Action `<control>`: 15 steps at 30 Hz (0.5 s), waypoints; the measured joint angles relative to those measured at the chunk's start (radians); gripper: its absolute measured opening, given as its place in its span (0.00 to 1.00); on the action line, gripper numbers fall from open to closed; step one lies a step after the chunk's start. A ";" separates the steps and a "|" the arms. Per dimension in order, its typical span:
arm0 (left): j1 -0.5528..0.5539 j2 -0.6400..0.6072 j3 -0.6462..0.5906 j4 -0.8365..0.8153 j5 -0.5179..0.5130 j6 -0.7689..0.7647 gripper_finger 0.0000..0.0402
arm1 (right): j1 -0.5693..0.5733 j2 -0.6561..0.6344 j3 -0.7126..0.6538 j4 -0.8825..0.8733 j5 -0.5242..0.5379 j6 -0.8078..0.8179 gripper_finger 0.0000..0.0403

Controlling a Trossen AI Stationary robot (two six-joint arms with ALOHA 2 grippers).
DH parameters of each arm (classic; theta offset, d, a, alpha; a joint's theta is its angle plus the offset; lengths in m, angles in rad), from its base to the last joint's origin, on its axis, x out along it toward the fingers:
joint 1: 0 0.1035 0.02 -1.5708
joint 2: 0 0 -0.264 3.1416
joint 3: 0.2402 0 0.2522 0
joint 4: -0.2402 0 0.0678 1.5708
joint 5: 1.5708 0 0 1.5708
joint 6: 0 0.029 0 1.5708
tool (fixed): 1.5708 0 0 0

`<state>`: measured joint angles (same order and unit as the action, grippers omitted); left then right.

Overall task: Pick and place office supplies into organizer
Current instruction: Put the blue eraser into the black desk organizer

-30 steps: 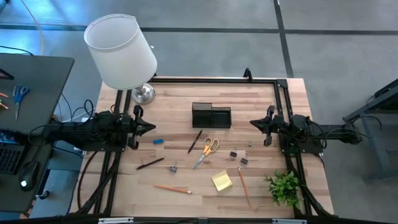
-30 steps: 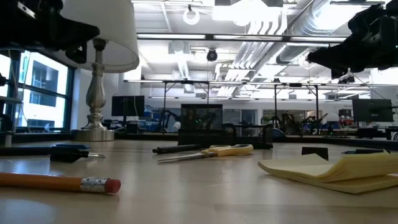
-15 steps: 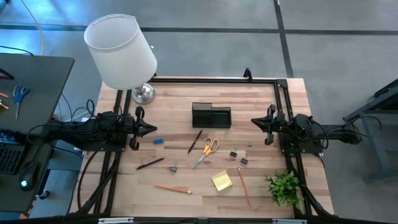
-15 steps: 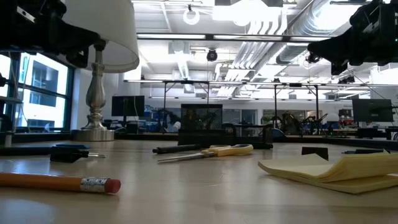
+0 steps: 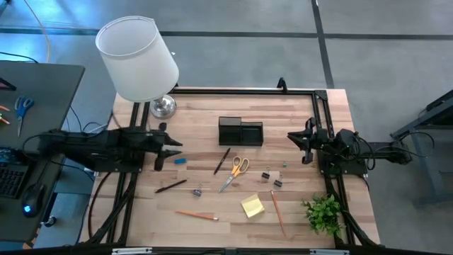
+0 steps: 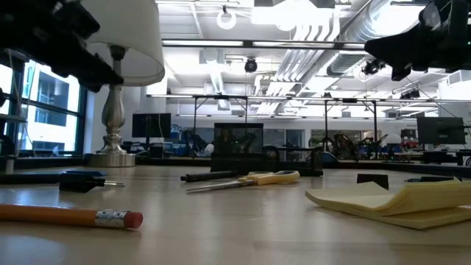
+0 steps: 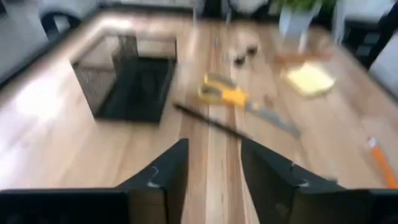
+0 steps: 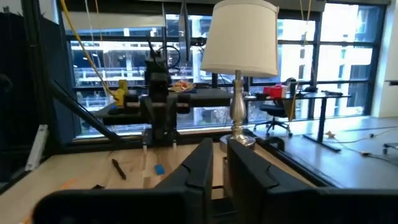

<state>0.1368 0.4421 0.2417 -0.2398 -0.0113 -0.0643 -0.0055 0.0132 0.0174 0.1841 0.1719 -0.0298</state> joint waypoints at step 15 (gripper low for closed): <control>0.000 0.506 -0.001 0.012 0.049 -0.052 0.34 | 0.000 0.000 0.000 -0.031 -0.052 0.006 0.22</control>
<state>0.1368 0.9480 0.2409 -0.2276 0.0381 -0.1161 -0.0055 0.0132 0.0174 0.1533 0.1196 -0.0242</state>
